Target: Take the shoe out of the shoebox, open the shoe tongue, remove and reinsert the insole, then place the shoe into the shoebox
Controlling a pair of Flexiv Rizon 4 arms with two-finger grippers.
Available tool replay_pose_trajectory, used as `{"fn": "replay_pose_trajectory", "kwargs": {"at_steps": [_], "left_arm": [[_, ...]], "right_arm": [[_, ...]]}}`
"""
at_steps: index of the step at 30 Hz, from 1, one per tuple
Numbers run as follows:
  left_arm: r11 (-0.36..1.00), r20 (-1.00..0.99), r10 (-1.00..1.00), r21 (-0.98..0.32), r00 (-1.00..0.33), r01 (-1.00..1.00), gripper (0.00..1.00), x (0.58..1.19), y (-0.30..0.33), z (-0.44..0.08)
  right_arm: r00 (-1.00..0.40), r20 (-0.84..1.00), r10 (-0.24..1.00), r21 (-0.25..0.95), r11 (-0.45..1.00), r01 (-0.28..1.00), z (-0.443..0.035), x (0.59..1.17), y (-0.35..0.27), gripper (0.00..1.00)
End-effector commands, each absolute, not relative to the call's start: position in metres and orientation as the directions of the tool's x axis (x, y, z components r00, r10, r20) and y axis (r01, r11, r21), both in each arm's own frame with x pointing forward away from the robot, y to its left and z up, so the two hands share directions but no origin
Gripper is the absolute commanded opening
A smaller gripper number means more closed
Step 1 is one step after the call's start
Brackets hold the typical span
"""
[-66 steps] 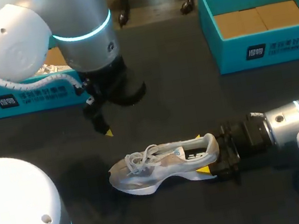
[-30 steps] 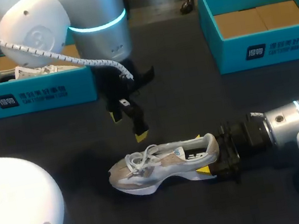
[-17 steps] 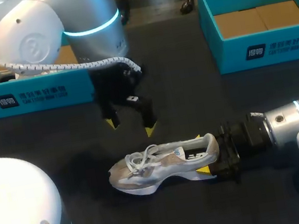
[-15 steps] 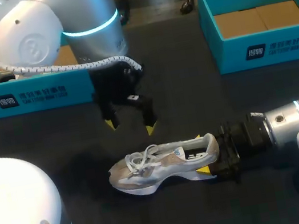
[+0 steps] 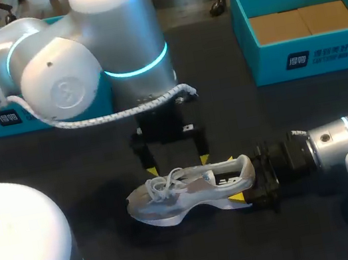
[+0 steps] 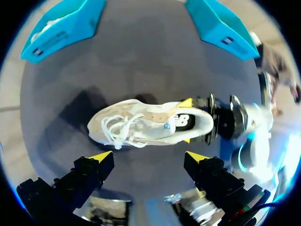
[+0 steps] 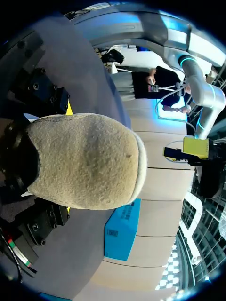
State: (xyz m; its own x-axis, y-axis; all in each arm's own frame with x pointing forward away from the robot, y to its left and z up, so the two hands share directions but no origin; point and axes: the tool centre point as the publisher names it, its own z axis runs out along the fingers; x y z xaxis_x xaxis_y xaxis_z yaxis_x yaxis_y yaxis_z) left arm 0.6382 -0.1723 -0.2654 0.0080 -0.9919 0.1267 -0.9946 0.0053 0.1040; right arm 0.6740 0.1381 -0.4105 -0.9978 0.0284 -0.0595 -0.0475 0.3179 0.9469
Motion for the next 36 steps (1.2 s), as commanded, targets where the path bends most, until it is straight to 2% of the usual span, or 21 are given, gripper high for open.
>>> {"fn": "replay_pose_trajectory", "kwargs": {"at_steps": [1,13,18,26,36], "left_arm": [[-0.566,0.002,-0.824,0.074,0.567,-0.821,1.0,0.637,-0.185,-0.272],[-0.621,-0.079,-0.783,0.026,0.617,-0.783,1.0,0.651,-0.199,-0.297],[-0.601,-0.097,-0.797,0.037,0.596,-0.798,1.0,0.651,-0.201,-0.304],[-0.565,-0.125,-0.816,-0.029,0.564,-0.824,1.0,0.64,-0.22,-0.31],[-0.578,-0.195,-0.793,-0.055,0.577,-0.814,1.0,0.65,-0.227,-0.317]], "right_arm": [[-0.998,-0.058,0.027,0.946,0.322,-0.047,-0.414,0.675,0.14,0.0],[-0.998,-0.058,0.027,0.946,0.322,-0.047,-0.414,0.675,0.14,0.0],[-0.998,-0.058,0.027,0.946,0.322,-0.047,-0.414,0.675,0.14,0.0],[-0.998,-0.058,0.027,0.946,0.322,-0.047,-0.414,0.675,0.14,0.0],[-0.998,-0.058,0.027,0.946,0.322,-0.047,-0.414,0.675,0.14,0.0]]}}
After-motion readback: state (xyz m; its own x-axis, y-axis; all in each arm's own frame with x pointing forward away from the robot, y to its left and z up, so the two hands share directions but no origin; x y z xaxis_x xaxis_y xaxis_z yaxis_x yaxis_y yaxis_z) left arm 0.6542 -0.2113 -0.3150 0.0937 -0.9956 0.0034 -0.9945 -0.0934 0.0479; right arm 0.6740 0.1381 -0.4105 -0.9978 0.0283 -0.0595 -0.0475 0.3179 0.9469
